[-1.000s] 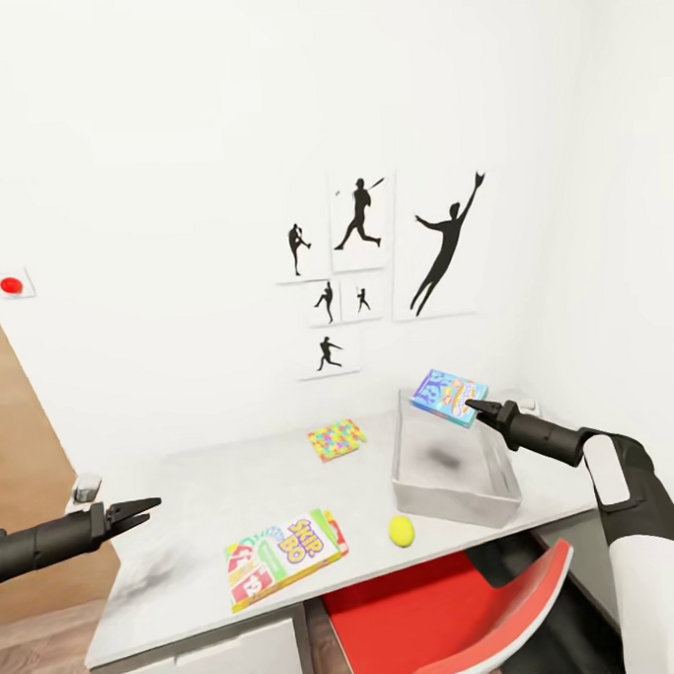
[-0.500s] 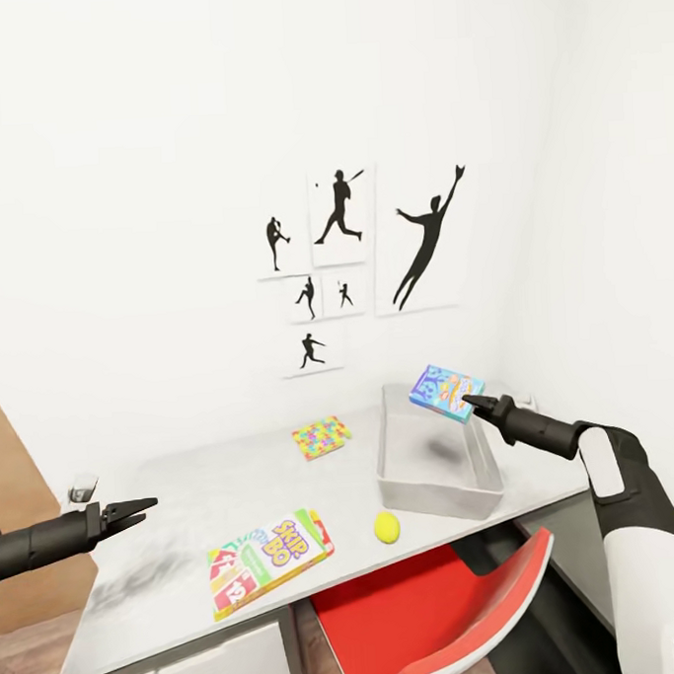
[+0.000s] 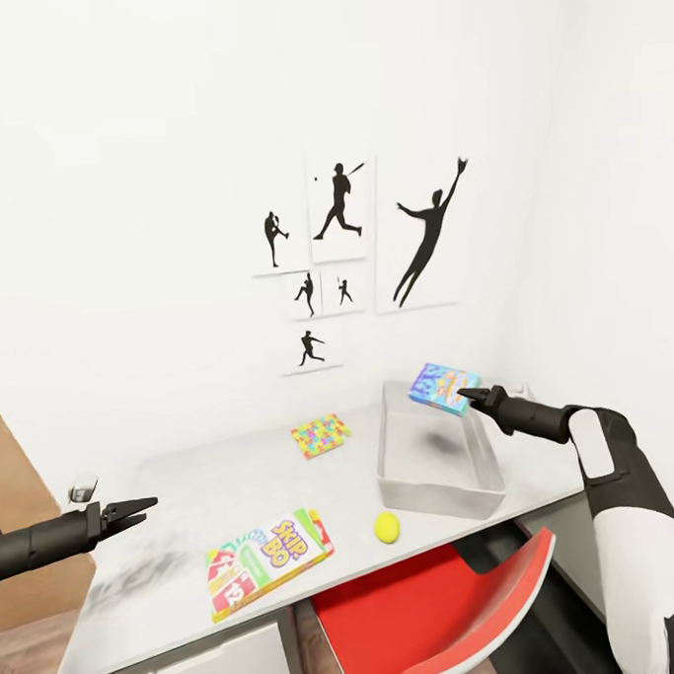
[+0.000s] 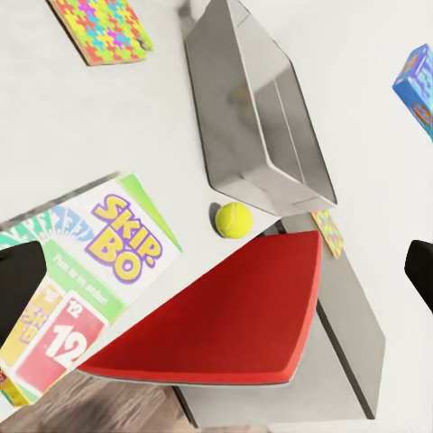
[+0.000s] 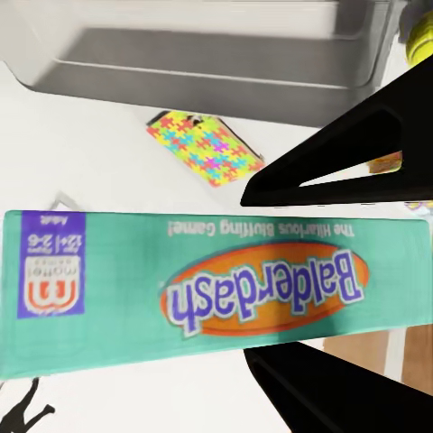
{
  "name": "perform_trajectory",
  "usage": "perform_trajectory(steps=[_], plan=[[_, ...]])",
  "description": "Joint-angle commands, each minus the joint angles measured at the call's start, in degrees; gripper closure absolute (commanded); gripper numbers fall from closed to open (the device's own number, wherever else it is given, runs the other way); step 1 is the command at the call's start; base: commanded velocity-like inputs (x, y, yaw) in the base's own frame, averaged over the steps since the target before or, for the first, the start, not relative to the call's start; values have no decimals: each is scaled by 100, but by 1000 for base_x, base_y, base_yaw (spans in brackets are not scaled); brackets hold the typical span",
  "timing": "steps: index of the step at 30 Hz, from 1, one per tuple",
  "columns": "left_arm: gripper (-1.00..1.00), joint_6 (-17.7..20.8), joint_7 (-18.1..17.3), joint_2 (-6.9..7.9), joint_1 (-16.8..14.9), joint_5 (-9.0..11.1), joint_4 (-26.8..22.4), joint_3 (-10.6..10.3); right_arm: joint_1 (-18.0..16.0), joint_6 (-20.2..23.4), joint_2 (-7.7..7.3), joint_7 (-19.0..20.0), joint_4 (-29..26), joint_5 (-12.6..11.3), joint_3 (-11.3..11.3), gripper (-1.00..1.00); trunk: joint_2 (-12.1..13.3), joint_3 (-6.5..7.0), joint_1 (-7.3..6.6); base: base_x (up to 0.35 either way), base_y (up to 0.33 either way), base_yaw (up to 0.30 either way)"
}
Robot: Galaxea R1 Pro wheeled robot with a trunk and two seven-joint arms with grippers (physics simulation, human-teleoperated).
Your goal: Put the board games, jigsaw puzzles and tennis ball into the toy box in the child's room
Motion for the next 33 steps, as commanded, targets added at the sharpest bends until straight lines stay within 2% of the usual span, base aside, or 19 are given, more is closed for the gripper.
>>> perform_trajectory(steps=[1,8,19,33], plan=[[-100,57,-53,0,-7,-59,-4,9,-15,19,3,54,4,51,13,100,-14,-23,5,169,0,0],[-100,60,-53,-10,-8,-63,-2,5,-82,11,3,35,24,43,108,100,-14,-88,5,153,0,0],[-100,48,-53,-6,-8,-63,-2,0,-103,14,2,34,85,42,116,100,-14,-192,5,19,0,0],[-100,47,-53,-3,-8,-64,-2,2,-104,30,2,34,97,42,118,100,-14,-324,5,99,0,0]])
